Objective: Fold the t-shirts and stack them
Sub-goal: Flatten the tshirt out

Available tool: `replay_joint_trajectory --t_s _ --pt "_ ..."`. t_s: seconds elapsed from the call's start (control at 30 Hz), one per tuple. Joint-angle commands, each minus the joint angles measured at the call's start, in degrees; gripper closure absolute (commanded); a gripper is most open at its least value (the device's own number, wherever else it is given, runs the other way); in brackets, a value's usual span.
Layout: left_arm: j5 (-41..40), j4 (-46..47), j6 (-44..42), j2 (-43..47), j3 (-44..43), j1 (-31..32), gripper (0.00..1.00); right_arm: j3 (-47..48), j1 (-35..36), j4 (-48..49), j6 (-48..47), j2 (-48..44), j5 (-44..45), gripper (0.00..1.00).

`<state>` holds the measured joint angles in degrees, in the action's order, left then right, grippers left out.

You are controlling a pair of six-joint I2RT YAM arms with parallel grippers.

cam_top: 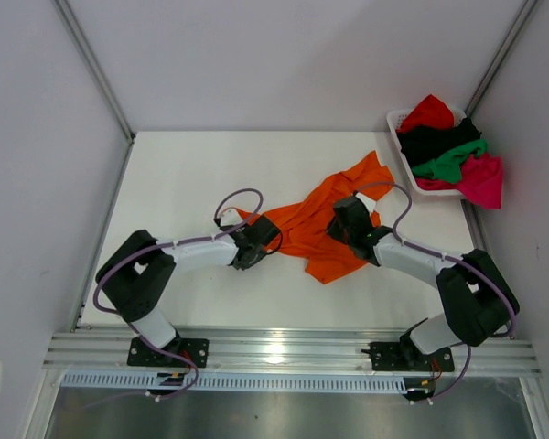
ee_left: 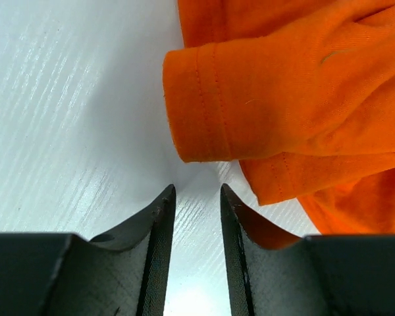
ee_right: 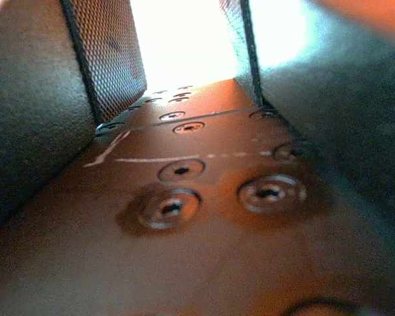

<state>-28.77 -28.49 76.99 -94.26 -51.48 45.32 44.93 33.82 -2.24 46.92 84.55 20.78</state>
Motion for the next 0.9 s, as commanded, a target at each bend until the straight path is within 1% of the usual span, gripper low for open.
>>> replay_joint_trajectory --t_s 0.0,0.1,0.17,0.3,0.33,0.43,0.5,0.63,0.77,0.87 --pt "-2.17 -0.16 0.44 -0.75 -1.60 0.65 0.62 -0.10 0.80 1.62 0.72 0.43 0.32 0.62" --pt "-1.55 2.28 -1.14 0.39 -1.08 0.82 0.62 0.07 1.42 1.54 0.81 1.05 0.41 0.62" --pt "-1.55 4.48 -2.71 1.96 0.76 1.26 0.60 0.07 1.68 1.54 0.90 1.31 0.32 0.62" --pt "-2.07 12.21 -4.39 8.46 4.63 2.75 0.57 -0.10 2.21 1.54 1.34 2.37 0.23 0.63" --pt "-1.99 13.19 -4.74 9.35 6.12 2.93 0.57 -0.10 2.30 1.62 1.34 2.54 0.23 0.62" --pt "-2.60 15.04 -5.36 12.16 7.18 3.72 0.56 -0.10 2.74 1.54 1.42 3.34 0.23 0.62" --pt "-3.30 15.04 -5.97 12.52 7.01 4.25 0.55 0.07 3.00 3.28 1.42 3.77 0.23 0.62" --pt "-5.41 16.27 -7.29 9.02 5.52 4.43 0.53 0.16 3.35 3.65 1.69 4.48 0.06 0.63" --pt "-5.59 16.63 -8.00 2.43 3.32 4.43 0.54 0.16 3.53 3.12 1.42 3.95 0.32 0.62" --pt "-4.98 16.62 -7.65 1.53 2.97 4.43 0.55 -0.10 3.62 2.42 1.08 3.16 1.19 0.63"
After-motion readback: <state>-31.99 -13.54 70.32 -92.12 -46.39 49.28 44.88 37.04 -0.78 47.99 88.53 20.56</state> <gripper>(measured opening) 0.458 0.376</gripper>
